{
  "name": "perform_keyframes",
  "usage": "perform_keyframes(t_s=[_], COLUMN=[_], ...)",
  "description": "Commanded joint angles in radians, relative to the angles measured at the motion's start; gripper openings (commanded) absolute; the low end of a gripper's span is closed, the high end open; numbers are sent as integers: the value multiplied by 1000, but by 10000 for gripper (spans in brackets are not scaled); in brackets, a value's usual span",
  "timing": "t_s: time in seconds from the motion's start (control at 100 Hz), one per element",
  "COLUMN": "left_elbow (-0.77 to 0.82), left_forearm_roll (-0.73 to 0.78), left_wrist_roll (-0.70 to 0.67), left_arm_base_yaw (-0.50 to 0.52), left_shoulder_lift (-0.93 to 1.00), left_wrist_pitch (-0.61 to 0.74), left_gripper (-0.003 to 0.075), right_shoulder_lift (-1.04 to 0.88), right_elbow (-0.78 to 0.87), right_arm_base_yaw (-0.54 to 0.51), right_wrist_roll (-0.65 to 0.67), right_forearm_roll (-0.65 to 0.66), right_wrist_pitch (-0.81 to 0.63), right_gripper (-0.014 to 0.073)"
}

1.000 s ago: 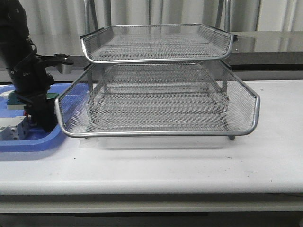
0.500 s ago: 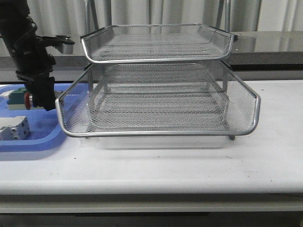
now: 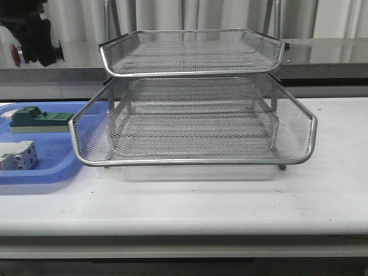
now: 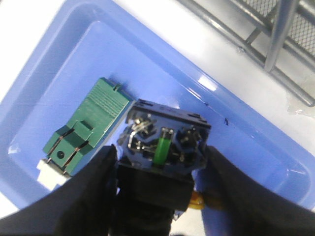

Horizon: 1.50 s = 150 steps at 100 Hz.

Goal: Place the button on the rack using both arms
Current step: 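Grasp the red push button with the left gripper and lift it, then carry the button over the pulled-out tier and release it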

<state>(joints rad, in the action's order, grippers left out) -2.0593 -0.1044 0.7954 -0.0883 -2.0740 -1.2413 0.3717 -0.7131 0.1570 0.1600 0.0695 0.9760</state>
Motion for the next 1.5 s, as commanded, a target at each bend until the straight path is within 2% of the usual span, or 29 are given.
perform_keyframes(t_s=[0.0,0.25,0.5,0.89,1.23,1.32,1.491], left_elbow=[2,212,340,346,346,346,346], left_forearm_roll=[-14,-14,-25,-79,-77,-77,-77], left_wrist_roll=[-27,-35,-45,-53,-53,-53,-53], left_arm_base_yaw=[-10,-86,-242,-485,-599,-608,-608], left_shoulder_lift=[137,367,495,375,226,215,213], left_wrist_pitch=[-38,-38,-38,-23,142,153,163], left_gripper=[179,179,179,176,183,226,438], right_shoulder_lift=[8,8,8,8,8,8,8], right_elbow=[-33,-33,-33,-33,-33,-33,-33], right_arm_base_yaw=[-1,-1,-1,-1,-1,-1,-1], right_wrist_roll=[-2,-2,-2,-2,-2,-2,-2], right_forearm_roll=[13,13,13,13,13,13,13], right_wrist_pitch=[-58,-58,-58,-58,-58,-58,-58], right_gripper=[-70,-70,-70,-70,-70,-70,-70])
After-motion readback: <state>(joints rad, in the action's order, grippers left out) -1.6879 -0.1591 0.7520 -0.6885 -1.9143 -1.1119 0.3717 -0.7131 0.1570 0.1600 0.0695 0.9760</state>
